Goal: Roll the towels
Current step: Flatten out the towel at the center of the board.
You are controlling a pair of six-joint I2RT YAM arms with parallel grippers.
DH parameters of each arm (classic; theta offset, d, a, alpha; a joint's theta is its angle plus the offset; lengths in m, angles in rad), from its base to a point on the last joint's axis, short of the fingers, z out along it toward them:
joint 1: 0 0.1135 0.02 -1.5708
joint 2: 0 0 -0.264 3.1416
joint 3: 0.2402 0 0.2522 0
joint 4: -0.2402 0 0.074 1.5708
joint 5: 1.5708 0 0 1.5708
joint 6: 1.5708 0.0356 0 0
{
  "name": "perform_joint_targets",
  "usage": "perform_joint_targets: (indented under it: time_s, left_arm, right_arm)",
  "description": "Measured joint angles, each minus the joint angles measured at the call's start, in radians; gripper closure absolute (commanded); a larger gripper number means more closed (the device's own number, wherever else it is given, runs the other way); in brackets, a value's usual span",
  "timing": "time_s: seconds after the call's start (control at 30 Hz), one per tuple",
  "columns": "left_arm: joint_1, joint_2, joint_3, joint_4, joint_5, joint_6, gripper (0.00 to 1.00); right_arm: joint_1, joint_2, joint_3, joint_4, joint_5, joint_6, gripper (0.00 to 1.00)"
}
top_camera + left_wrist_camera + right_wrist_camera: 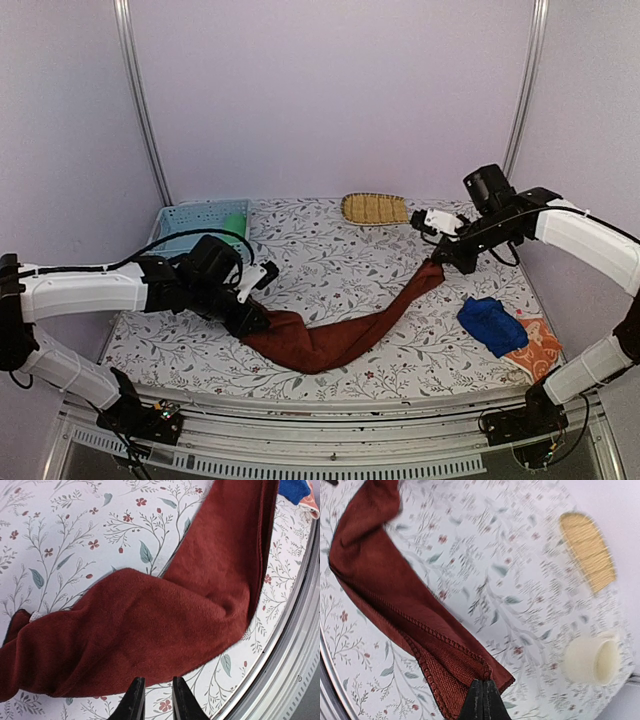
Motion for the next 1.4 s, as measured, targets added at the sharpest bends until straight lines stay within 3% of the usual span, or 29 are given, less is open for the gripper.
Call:
perform_joint_targets:
  time_s: [0.1, 0.23, 0.43, 0.7, 1.07, 1.4]
  left_arm:
    - [0.006, -0.003, -0.002, 0.002, -0.016, -0.003, 0.77]
    - [0.008, 0.0, -0.004, 0.008, -0.028, -0.005, 0.76]
    - [0.003, 0.08, 0.005, 0.019, -0.035, -0.01, 0.72]
    - [-0.01, 0.193, 0.061, -0.017, -0.12, -0.012, 0.72]
    - [-0.052, 0.24, 0.081, 0.002, 0.012, 0.056, 0.75]
    - [-0.063, 0.331, 0.124, 0.006, -0.014, 0.1, 0.86]
  right_arm:
    - [-0.002, -0.099, 0.079, 0.04, 0.005, 0.024, 0.98]
    - [-0.001, -0.172, 0.062, 0.073, 0.001, 0.043, 0.98]
    - [-0.006, -0.146, -0.075, 0.074, 0.026, 0.062, 0.98]
    - [-0.027, -0.148, -0.089, 0.095, 0.054, 0.071, 0.98]
    - [-0.035, -0.127, -0.105, 0.114, 0.054, 0.085, 0.98]
    - [-0.035, -0.108, -0.105, 0.115, 0.048, 0.092, 0.98]
